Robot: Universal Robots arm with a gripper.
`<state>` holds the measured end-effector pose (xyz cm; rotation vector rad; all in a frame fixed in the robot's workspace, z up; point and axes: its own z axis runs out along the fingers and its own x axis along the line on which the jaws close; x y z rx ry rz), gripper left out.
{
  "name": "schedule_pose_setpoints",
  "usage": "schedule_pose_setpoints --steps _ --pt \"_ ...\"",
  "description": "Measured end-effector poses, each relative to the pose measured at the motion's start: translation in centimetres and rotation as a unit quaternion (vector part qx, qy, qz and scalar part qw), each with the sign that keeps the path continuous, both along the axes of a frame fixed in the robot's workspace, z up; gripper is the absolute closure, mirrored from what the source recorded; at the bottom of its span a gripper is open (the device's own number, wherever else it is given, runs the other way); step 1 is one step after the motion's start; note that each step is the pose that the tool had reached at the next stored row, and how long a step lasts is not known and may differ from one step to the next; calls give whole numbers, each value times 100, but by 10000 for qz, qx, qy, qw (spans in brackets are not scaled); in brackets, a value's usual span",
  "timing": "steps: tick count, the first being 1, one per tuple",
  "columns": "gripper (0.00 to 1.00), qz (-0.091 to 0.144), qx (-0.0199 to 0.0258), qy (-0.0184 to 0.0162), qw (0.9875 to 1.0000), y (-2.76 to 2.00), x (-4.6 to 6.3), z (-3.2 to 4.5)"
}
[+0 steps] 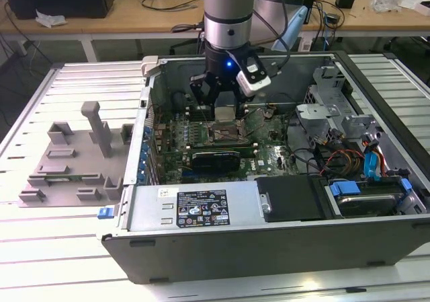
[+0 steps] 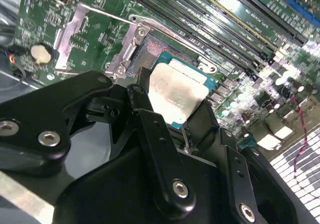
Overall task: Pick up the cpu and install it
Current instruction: 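Place the cpu into insertion slot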
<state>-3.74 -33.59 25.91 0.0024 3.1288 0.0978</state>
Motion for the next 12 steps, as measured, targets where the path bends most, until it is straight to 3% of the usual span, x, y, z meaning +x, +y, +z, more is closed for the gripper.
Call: schedule_pose_setpoints --steps 3,6,8,10,12 --pt "45 -324 0 0 9995 0 0 -2" --pt "45 -647 1 0 9979 0 0 -3" --pt "45 -1065 0 0 9943 0 0 -4" --pt "45 -1277 0 0 9918 0 0 -5" --pt "45 -1513 0 0 9885 0 0 -5"
